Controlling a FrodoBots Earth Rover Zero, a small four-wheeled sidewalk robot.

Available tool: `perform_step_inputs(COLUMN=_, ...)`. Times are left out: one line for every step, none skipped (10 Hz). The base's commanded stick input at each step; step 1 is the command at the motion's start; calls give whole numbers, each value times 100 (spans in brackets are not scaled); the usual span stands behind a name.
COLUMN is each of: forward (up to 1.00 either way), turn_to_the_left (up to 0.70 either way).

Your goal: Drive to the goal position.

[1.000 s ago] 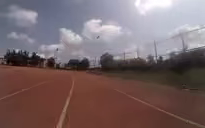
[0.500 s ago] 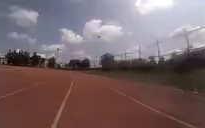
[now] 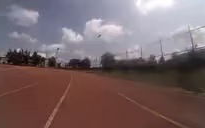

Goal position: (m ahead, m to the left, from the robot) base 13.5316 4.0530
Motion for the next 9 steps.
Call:
perform_step_inputs(forward=70, turn_to_the_left=0)
perform_step_inputs(forward=70, turn_to_the_left=0)
perform_step_inputs(forward=70, turn_to_the_left=0)
perform_step_inputs(forward=70, turn_to_the_left=0)
perform_step_inputs(forward=70, turn_to_the_left=0)
perform_step_inputs(forward=70, turn_to_the_left=0)
perform_step_inputs(forward=70, turn_to_the_left=0)
perform_step_inputs(forward=70, turn_to_the_left=0)
perform_step_inputs(forward=70, turn_to_the_left=0)
